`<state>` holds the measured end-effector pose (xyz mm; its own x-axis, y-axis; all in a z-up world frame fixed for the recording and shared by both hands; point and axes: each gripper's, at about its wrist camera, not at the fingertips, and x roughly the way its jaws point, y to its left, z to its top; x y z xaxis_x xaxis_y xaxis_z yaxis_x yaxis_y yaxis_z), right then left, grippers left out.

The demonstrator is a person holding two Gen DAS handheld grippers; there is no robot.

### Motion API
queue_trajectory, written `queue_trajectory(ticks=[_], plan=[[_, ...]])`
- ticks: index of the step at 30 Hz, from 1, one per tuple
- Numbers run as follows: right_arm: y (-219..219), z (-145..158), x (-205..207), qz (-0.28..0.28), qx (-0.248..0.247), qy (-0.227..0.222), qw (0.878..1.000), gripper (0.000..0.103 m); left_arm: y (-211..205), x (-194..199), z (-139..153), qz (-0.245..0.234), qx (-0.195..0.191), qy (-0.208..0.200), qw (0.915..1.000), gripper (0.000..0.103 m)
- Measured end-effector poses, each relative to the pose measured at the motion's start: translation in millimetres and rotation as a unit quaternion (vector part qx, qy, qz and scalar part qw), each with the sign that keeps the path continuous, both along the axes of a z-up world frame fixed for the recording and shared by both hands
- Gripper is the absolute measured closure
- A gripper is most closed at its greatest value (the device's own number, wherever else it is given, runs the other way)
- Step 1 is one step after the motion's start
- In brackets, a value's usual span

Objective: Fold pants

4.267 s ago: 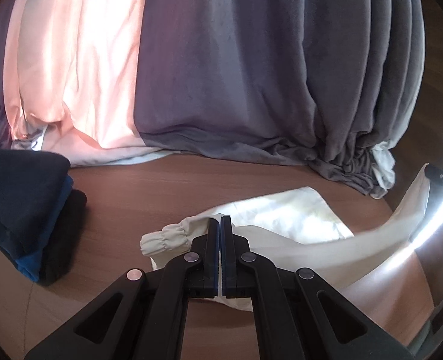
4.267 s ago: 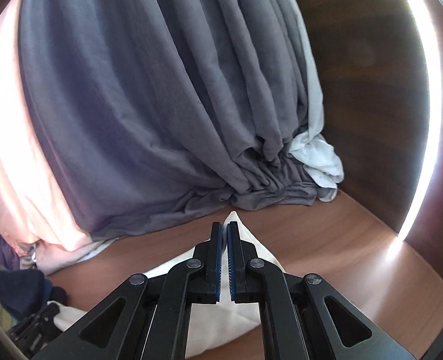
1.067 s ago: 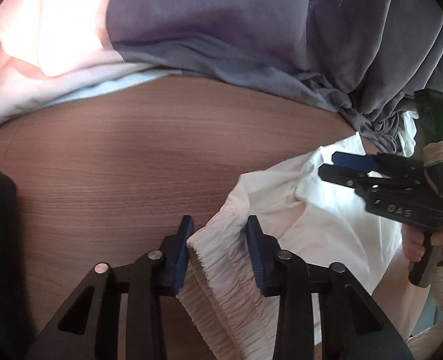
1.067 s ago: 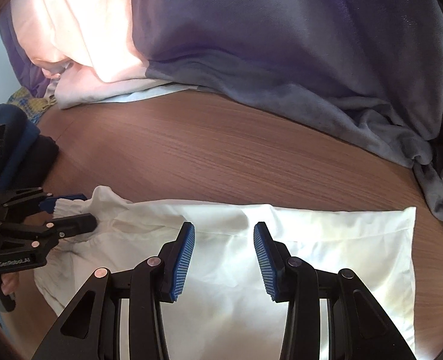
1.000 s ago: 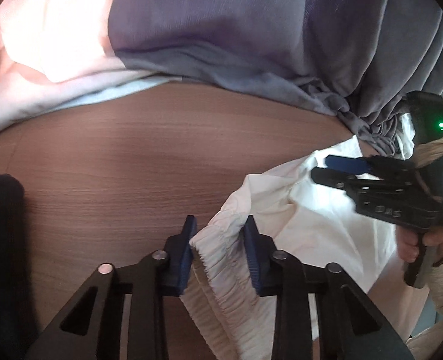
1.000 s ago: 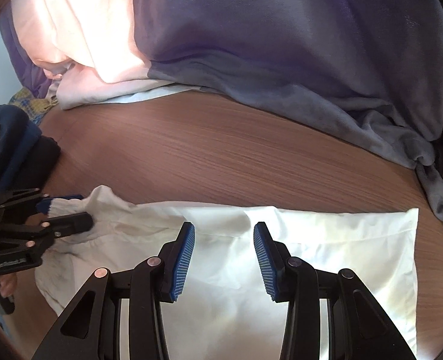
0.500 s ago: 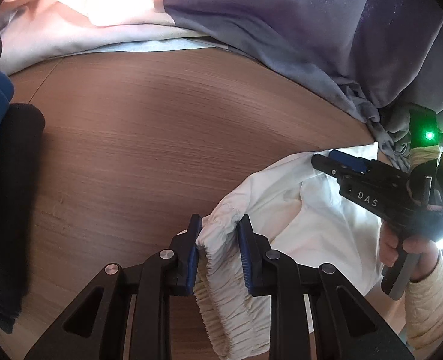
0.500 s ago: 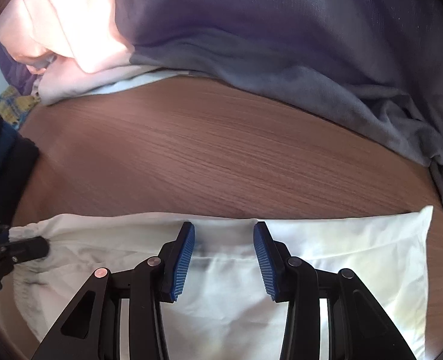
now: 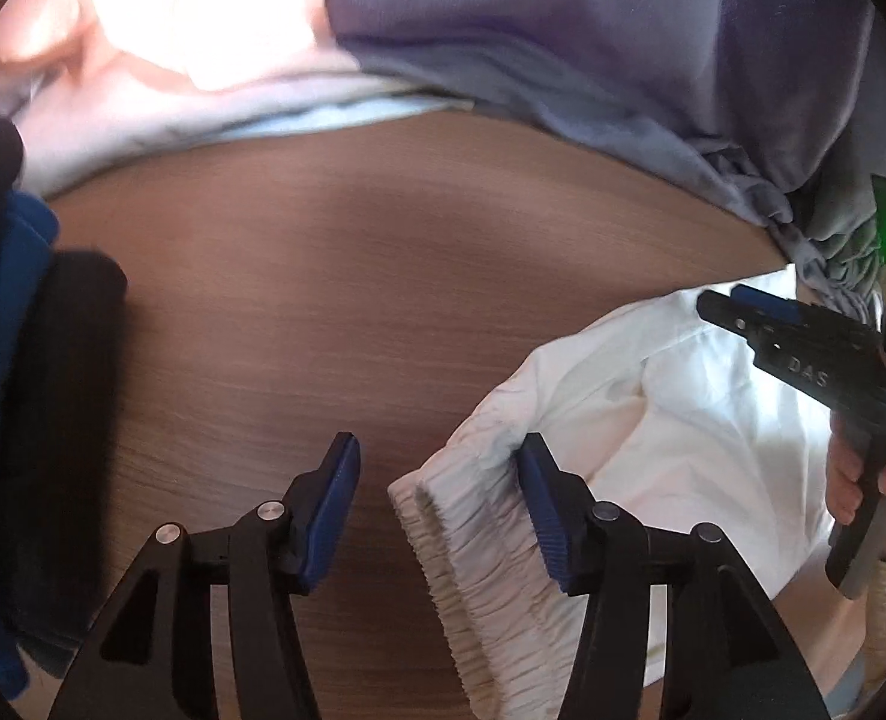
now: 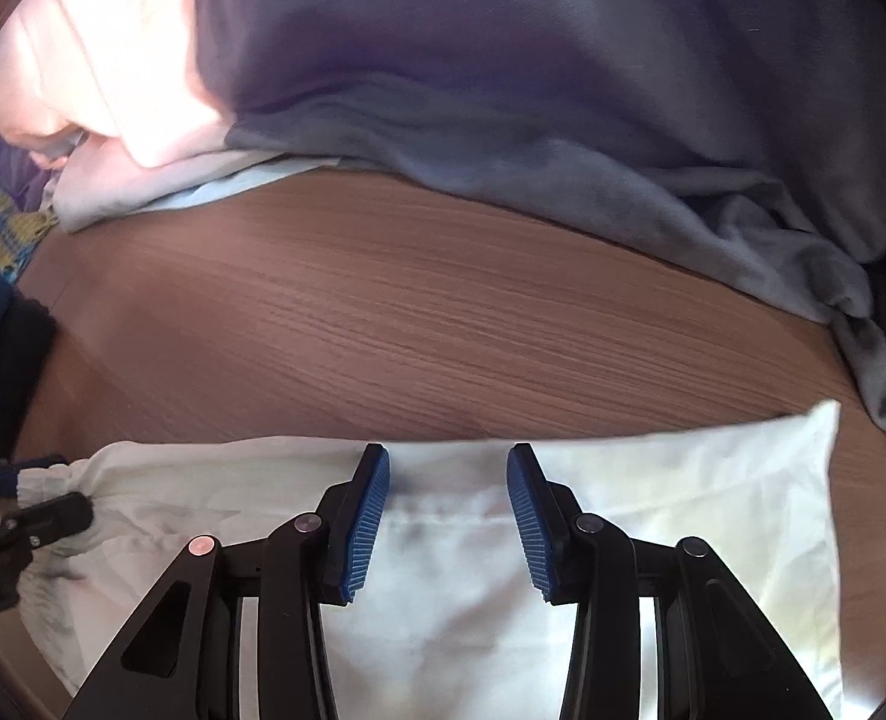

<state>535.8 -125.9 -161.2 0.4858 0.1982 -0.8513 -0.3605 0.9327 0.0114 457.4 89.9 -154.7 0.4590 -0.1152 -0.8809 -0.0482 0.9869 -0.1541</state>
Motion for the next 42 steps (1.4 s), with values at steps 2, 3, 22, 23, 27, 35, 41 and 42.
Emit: queue_trajectory(ticks=[2,3,22,23,27,35,41,42], plan=[[-9,11,-11,-0.014,0.003,-0.016,1.0,0.05,-4,-6,15,0.0,0.017,-0.025,0.9996,0.046],[-14,20,-18,-0.022,0.004,-0.028,0.999,0.044,-6,-10,24,0.001,0.035,-0.042,0.9985,0.044],[-171,91,-135,-0.148,0.056,-0.121,0.98,0.041,-141,-67,66,-0.121,0.032,-0.161,0.979,0.035],[-181,89,-139,-0.159,0.058,-0.12,0.978,0.041,-146,-67,63,-0.123,0.028,-0.16,0.9792,0.035],[-210,79,-150,-0.19,0.066,-0.111,0.973,0.041,-172,-62,45,-0.137,0.031,-0.139,0.9803,0.035],[-256,37,-155,-0.244,0.092,-0.059,0.964,0.047,-199,-53,16,-0.157,0.072,-0.109,0.979,0.035],[-260,17,-149,-0.246,0.12,-0.031,0.961,0.053,-202,-45,6,-0.158,0.098,-0.099,0.9776,0.035],[-260,14,-147,-0.245,0.122,-0.028,0.962,0.053,-202,-43,4,-0.157,0.102,-0.097,0.9774,0.035]])
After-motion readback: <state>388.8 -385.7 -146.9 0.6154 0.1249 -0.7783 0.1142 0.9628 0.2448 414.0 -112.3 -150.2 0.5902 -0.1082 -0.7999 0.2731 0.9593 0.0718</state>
